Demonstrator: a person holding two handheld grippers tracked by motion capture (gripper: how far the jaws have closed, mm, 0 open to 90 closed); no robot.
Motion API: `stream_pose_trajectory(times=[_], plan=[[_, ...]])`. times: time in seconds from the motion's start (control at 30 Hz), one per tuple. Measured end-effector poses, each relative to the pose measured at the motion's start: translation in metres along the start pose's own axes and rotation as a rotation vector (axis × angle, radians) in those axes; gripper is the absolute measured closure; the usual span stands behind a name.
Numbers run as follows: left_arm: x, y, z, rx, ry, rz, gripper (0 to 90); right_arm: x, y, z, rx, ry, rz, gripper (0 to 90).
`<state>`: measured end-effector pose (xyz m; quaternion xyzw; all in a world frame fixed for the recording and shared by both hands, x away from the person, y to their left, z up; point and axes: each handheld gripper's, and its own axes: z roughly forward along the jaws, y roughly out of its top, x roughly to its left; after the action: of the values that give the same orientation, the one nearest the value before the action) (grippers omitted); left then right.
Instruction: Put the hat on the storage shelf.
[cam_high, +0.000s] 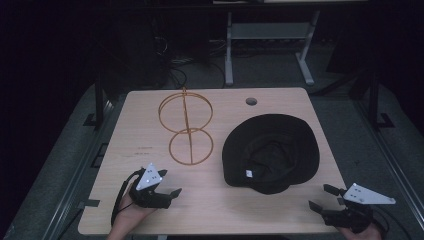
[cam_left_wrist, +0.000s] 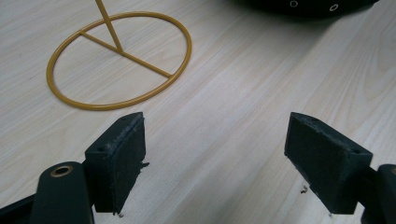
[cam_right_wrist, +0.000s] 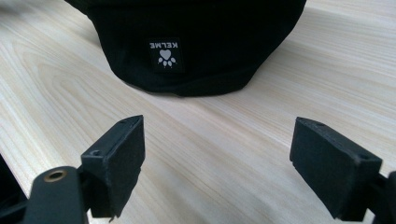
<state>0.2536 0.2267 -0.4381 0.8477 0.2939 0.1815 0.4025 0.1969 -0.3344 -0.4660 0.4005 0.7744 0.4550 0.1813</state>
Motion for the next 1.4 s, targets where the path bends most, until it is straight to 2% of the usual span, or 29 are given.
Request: stream_pose_trajectory(times=[0.23,0.47,0.73,0.77,1.0,1.4], plan=[[0.001,0.000,0.002,0.008,-0.015,-0.003,20.7,0.000,0.001,0.001,-0.009,0.001,0.002,17.5],[-0.006,0.005,0.002,-0.008,-0.041,0.012,21.1,0.002,0.002,0.001,-0.010,-0.004,0.000,17.5],[-0.017,0.017,0.003,-0.018,-0.073,0.055,21.1,0.005,0.003,0.002,0.003,0.003,-0.011,17.5],[-0.019,0.018,0.004,-0.028,-0.076,0.047,21.1,0.005,0.003,0.002,0.002,0.002,-0.009,17.5],[-0.022,0.024,0.005,-0.022,-0.102,0.059,21.4,0.004,0.002,0.002,0.001,0.002,-0.005,17.5],[-0.034,0.046,0.007,-0.036,-0.156,0.103,22.0,0.003,0.002,0.000,-0.006,-0.002,-0.001,17.5]])
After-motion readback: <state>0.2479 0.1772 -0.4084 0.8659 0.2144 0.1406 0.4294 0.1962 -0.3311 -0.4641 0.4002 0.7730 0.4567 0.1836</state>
